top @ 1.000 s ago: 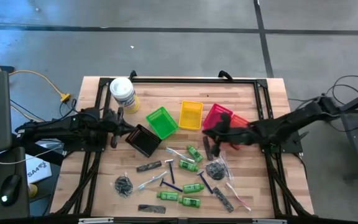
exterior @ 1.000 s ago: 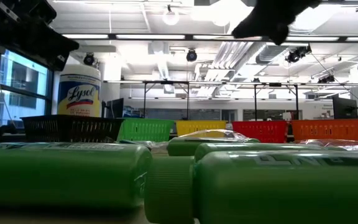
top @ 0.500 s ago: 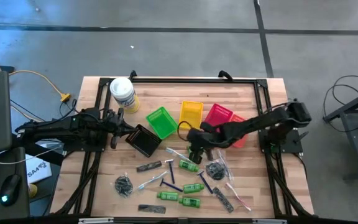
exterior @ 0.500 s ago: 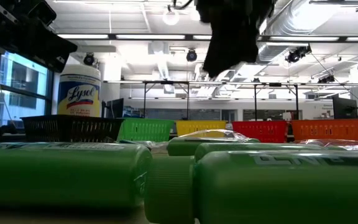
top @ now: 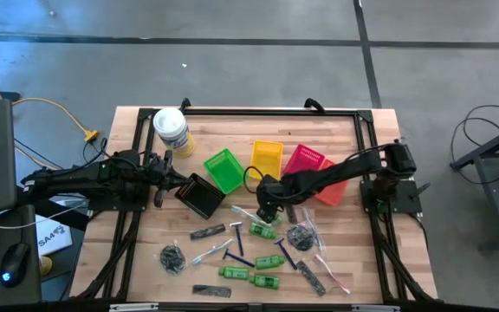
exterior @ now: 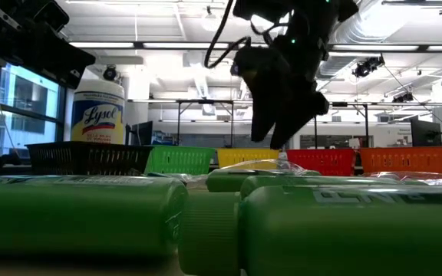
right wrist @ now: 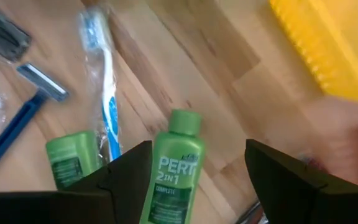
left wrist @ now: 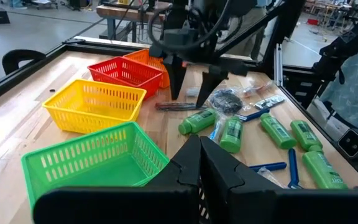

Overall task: Pick & Place Travel size toiletries
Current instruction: Put the green shampoo into the yellow bin

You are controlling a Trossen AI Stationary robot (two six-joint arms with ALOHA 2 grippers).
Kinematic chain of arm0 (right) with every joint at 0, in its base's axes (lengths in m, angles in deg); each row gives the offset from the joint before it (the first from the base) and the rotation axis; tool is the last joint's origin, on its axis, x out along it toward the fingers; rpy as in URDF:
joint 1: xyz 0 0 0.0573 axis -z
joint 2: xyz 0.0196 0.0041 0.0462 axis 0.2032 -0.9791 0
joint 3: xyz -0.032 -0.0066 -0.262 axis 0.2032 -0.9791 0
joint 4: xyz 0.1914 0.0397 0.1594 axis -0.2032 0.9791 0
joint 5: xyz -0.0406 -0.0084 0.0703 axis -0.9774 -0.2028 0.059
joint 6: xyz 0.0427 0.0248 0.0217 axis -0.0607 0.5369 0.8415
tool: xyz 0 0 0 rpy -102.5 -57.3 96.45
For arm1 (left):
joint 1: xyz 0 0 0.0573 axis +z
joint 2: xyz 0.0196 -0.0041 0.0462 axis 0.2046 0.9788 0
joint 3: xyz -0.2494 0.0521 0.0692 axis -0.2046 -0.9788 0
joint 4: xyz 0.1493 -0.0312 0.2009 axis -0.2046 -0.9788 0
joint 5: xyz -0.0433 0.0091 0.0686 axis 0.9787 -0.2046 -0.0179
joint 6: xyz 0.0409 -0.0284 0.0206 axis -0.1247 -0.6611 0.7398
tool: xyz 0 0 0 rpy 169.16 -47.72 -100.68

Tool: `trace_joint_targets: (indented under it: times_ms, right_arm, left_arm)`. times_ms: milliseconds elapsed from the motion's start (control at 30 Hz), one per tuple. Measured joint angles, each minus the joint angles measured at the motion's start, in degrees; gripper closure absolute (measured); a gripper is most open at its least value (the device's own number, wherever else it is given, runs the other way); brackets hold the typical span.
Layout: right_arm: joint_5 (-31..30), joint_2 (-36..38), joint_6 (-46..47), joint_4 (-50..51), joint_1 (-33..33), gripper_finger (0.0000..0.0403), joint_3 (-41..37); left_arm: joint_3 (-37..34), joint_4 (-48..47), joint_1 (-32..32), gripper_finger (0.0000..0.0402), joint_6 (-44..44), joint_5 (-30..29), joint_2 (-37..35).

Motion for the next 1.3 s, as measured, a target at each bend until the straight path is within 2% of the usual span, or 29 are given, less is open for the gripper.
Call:
trace_joint_targets:
  times_ms: [167,467,633,833,1067,1200,1300]
  right_arm:
    - [0.1,-1.3,2.0,0.0,-1.7,0.0156,0.0]
    - [-4.2,-2.7,3.5,-0.2,-4.5,0.0156,0.1]
    - [-3.3,-6.1,3.4,-1.5,-4.5,0.0156,0.0]
    - [-3.2,-6.8,3.4,-0.8,-4.5,0.0156,0.0]
    - [-0.2,-6.8,2.0,0.9,-4.5,0.0156,0.0]
    - [0.6,-6.8,1.1,1.4,-4.5,0.0172,0.0]
    - [0.7,-6.8,0.4,1.3,-4.5,0.0207,0.0]
  left_arm:
    - [0.0,0.0,0.0,0.0402,0.2,0.0,0.0]
    - [0.0,0.0,0.0,0.0402,1.1,0.0,0.0]
    - [0.0,-0.1,0.0,0.0402,1.1,0.0,0.0]
    - [0.0,-0.1,0.0,0.0402,1.1,0.0,0.0]
    - [0.0,-0.2,0.0,0.0402,1.1,0.0,0.0]
    - [0.0,-0.2,0.0,0.0402,1.1,0.0,0.0]
    - [0.0,-0.2,0.0,0.0402,1.1,0.0,0.0]
